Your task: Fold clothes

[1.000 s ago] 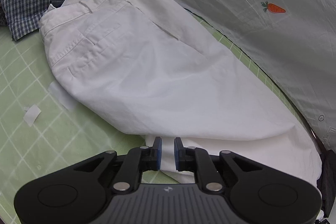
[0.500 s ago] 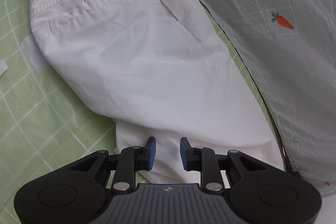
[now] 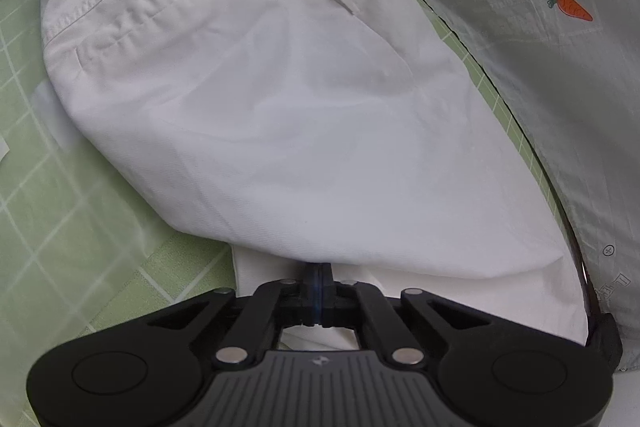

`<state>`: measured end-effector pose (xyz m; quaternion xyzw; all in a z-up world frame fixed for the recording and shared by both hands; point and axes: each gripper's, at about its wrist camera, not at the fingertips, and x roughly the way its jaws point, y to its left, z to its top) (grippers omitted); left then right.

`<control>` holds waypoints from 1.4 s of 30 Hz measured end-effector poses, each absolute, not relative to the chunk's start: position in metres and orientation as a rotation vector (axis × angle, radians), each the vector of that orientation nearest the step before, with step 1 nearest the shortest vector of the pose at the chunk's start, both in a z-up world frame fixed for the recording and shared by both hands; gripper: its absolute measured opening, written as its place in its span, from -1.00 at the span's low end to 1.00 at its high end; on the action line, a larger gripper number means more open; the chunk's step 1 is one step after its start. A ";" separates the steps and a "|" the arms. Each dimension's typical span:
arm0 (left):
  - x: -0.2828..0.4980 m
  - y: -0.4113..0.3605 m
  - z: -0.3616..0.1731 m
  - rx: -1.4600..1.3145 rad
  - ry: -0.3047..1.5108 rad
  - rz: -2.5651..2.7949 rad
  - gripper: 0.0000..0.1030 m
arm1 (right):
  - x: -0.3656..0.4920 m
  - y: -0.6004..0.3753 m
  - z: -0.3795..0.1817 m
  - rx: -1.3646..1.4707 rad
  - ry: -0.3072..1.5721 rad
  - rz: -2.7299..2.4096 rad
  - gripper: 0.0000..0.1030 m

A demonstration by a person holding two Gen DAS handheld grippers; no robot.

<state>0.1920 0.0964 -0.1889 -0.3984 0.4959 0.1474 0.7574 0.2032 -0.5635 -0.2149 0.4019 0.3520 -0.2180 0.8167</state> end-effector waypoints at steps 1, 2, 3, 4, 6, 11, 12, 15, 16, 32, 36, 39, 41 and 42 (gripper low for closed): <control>0.190 0.096 -0.187 -0.851 1.081 0.329 -1.00 | 0.202 -0.564 -0.213 0.854 0.742 -0.463 -0.76; 0.188 0.095 -0.184 -0.818 1.081 0.339 -1.00 | 0.201 -0.564 -0.209 0.847 0.732 -0.460 -0.82; 0.187 0.094 -0.180 -0.785 1.081 0.349 -1.00 | 0.199 -0.564 -0.206 0.840 0.721 -0.456 -0.87; 0.183 0.095 -0.176 -0.763 1.077 0.361 -1.00 | 0.197 -0.564 -0.203 0.832 0.710 -0.453 -0.88; 0.174 0.100 -0.166 -0.737 1.066 0.386 -1.00 | 0.192 -0.563 -0.189 0.812 0.674 -0.436 -0.93; 0.143 0.123 -0.149 -0.731 1.024 0.422 -1.00 | 0.173 -0.559 -0.148 0.785 0.580 -0.377 -0.94; 0.137 0.127 -0.147 -0.732 1.017 0.418 -1.00 | 0.169 -0.558 -0.143 0.783 0.571 -0.376 -0.94; 0.131 0.127 -0.148 -0.779 0.986 0.378 -1.00 | 0.162 -0.557 -0.150 0.770 0.604 -0.412 -0.94; 0.131 0.125 -0.150 -0.800 0.977 0.364 -1.00 | 0.162 -0.558 -0.160 0.768 0.643 -0.435 -0.94; 0.177 0.096 -0.190 -0.989 1.064 0.250 0.05 | 0.156 -0.565 -0.205 0.846 0.764 -0.512 -0.85; 0.185 0.098 -0.194 -1.018 1.078 0.264 0.24 | 0.155 -0.566 -0.206 0.854 0.767 -0.518 -0.83; 0.192 0.095 -0.197 -0.986 1.114 0.303 0.16 | 0.158 -0.566 -0.205 0.843 0.775 -0.521 -0.83; 0.194 0.093 -0.198 -0.960 1.131 0.332 -0.34 | 0.159 -0.566 -0.205 0.837 0.778 -0.523 -0.83; 0.193 0.093 -0.198 -0.951 1.137 0.339 -0.73 | 0.159 -0.566 -0.204 0.837 0.776 -0.523 -0.83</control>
